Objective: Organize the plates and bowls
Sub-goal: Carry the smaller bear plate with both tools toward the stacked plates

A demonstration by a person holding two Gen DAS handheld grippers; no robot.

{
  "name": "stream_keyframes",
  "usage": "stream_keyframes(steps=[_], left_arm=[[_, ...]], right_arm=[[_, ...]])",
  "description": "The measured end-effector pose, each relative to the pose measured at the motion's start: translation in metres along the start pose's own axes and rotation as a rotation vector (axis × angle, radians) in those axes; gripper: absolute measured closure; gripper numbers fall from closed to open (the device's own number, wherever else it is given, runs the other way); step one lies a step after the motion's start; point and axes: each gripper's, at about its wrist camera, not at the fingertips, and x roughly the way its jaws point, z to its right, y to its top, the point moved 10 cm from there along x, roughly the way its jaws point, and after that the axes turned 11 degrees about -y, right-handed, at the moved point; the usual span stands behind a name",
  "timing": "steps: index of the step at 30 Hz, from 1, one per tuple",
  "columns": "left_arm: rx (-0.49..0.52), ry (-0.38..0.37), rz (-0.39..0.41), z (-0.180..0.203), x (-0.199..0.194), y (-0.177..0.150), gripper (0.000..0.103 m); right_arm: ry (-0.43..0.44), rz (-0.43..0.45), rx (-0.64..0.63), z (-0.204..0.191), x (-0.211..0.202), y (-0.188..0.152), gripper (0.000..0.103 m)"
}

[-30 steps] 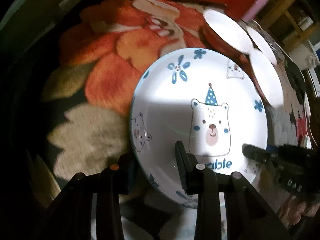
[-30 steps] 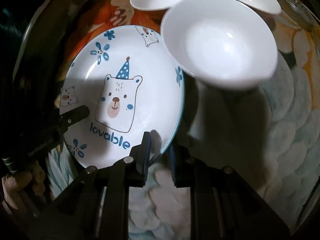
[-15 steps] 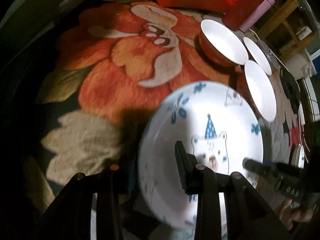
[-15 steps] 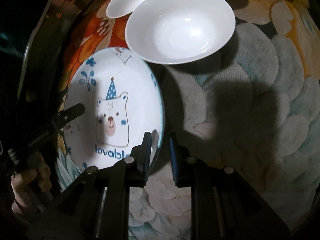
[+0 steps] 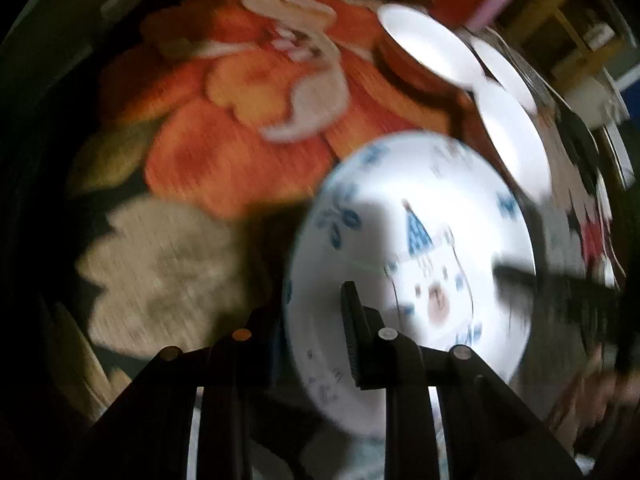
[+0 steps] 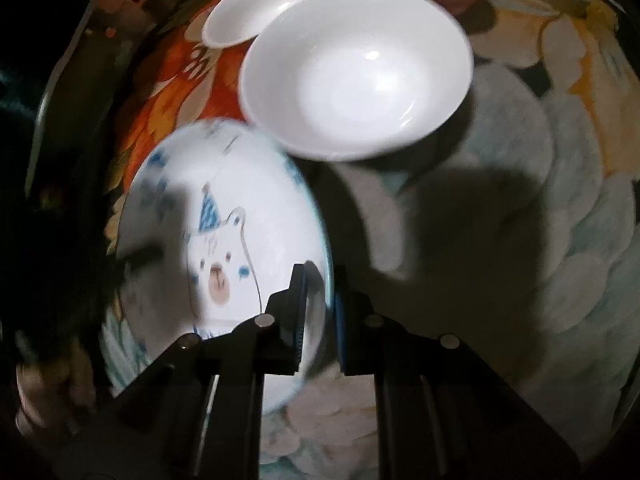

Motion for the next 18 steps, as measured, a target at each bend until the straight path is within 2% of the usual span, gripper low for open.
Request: stream_keyframes(steps=[4,8,11,14,18], left_arm=[[0.029,-0.007,-0.012,0.007,-0.003,-0.024,0.078],[-0.061,-0.030,0.048,-0.001,-0.005,-0.014,0.078],[-0.048,-0.034,0.055,0.001,-0.003,-0.009,0.077],[-0.041,-0.042,0.047,0.000,-0.005,-0.008,0.080],[-0.027,-0.032,0.049,0.002,-0.014,-0.017,0.081]], right_arm=[[0.019,-0.005,-0.013,0.006,-0.001,0.005,0.087],[0.012,-0.021,-0.039,0.006,0.000,-0.008,0.086],[0.019,-0.002,-0.047,0.005,-0.001,-0.012,0.087],[0.014,0.001,-0.060,0.005,-0.001,-0.011,0.088],[0.016,-0.010,-0.085,0.006,-0.004,-0.013,0.088]])
